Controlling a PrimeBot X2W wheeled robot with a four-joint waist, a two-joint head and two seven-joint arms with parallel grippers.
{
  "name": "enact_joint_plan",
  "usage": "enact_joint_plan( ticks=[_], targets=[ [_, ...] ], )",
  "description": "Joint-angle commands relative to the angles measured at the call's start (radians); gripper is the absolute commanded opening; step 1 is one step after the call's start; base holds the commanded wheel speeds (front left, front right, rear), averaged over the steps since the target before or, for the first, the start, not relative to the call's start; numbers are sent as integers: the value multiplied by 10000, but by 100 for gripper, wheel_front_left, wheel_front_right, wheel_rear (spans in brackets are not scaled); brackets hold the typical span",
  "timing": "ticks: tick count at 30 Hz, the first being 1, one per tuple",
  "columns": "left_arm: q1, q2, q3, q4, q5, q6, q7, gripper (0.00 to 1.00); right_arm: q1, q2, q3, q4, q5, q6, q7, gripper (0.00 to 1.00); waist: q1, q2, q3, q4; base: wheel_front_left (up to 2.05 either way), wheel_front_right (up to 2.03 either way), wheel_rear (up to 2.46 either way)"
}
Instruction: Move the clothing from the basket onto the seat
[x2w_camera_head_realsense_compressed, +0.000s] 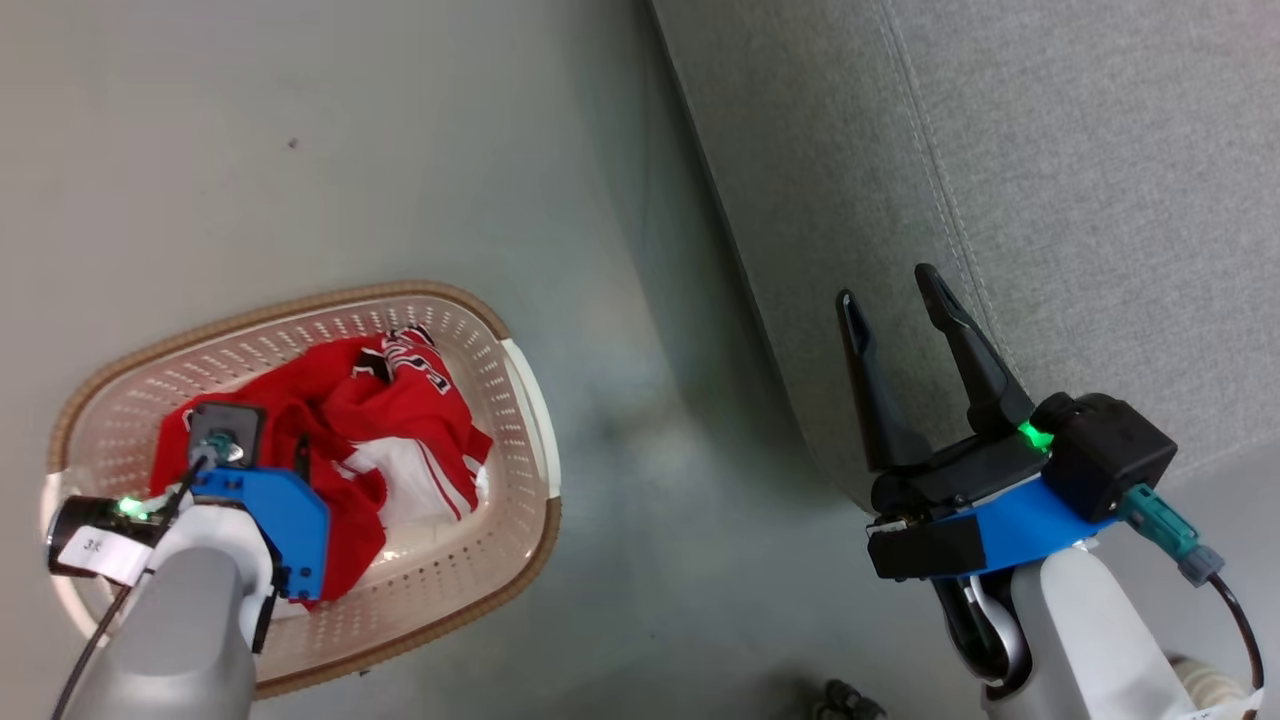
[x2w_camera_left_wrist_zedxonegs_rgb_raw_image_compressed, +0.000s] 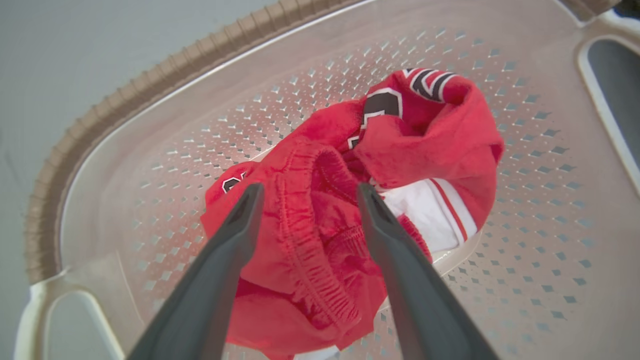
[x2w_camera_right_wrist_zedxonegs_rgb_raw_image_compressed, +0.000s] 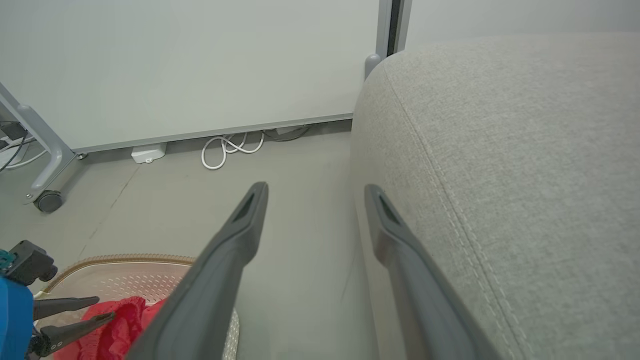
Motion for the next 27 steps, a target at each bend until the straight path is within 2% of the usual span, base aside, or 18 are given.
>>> enact_joint_plan(
  ticks=[1, 8, 11, 16, 17, 18, 27],
  targets=[
    [-315, 136, -23, 125, 68, 83, 112, 100, -171, -16, 55, -83, 74, 5, -33, 100, -2, 0, 440, -292, 0, 0, 0],
    [-873, 521, -110, 446, 196, 523, 209, 100, -278, -14, 261, -248, 426, 5, -36, 100, -2, 0, 1017, -560, 0, 0, 0],
    [-1187, 700, -149, 587, 251, 872, 350, 100, -332, -14, 401, -299, 559, 5, -36, 100, -2, 0, 1252, -658, 0, 0, 0],
    [-1479, 872, -239, 836, 291, 1058, 754, 100, -392, -16, 552, -331, 688, 5, -36, 100, -2, 0, 1441, -744, 0, 0, 0],
    [-1537, 895, -251, 870, 278, 1076, 819, 46, -390, -16, 575, -330, 720, 5, -36, 100, -2, 0, 1463, -757, 0, 0, 0],
    [-1577, 924, -283, 899, 312, 1096, 870, 0, -399, -16, 592, -326, 736, 5, -36, 100, -2, 0, 1480, -768, 0, 0, 0],
    [-1734, 896, -214, 1099, -40, 827, 895, 0, -517, -16, 559, -266, 764, 5, -37, 100, -2, 0, 1422, -695, 0, 0, 0]
  ],
)
